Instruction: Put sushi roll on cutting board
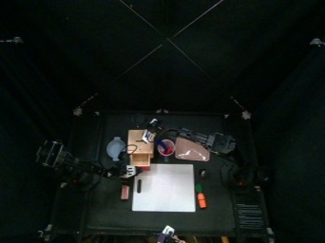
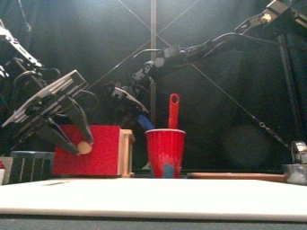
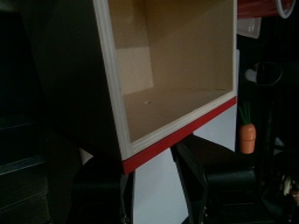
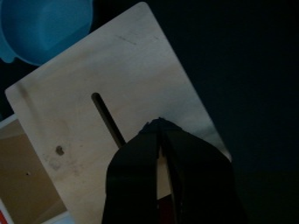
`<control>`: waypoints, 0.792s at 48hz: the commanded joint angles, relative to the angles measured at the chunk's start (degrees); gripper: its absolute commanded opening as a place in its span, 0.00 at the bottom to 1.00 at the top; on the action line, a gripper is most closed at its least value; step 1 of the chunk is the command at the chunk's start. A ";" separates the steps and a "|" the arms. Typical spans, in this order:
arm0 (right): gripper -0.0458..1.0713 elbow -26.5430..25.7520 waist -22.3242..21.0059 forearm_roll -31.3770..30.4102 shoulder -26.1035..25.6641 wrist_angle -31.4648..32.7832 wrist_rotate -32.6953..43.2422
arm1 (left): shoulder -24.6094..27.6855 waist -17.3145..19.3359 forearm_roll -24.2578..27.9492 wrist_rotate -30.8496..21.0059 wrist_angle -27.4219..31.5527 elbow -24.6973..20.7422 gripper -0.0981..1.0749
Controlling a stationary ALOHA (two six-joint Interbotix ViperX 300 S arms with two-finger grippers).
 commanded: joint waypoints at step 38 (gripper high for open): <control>0.09 0.00 0.09 0.09 -0.53 0.97 -0.09 | -2.90 -1.76 1.85 0.35 -0.35 -1.58 0.82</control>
